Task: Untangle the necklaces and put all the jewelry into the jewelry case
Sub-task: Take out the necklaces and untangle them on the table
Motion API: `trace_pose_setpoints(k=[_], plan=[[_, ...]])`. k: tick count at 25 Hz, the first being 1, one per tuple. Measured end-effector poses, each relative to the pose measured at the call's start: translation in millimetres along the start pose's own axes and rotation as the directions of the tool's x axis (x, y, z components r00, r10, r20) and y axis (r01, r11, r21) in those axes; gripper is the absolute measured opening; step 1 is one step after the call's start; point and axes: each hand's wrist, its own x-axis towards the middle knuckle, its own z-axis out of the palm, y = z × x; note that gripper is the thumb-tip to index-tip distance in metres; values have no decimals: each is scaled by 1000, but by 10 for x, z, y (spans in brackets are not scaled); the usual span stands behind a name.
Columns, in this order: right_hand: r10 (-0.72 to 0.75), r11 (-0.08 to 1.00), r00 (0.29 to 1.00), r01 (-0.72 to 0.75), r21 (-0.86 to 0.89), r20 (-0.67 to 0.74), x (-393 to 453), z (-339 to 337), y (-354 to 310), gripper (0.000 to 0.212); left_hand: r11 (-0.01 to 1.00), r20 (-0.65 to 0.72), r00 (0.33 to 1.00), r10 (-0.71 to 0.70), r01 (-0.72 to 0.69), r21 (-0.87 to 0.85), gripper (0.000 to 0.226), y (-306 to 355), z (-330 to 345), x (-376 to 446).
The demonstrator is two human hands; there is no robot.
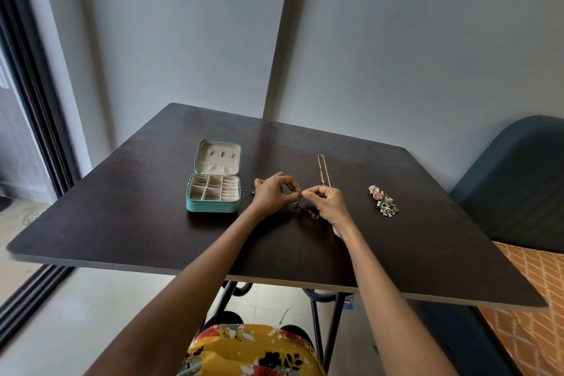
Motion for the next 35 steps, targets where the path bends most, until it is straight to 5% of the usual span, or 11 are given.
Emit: trace_pose_setpoints(k=[5,35], plan=[[-9,992,1000,10,-123,14,69,6,76,11,1000,18,999,26,-26,14,8,9,5,-1],[-21,999,997,24,-32,79,57,18,78,18,999,-51,999,-18,16,-38,7,42,-7,0]])
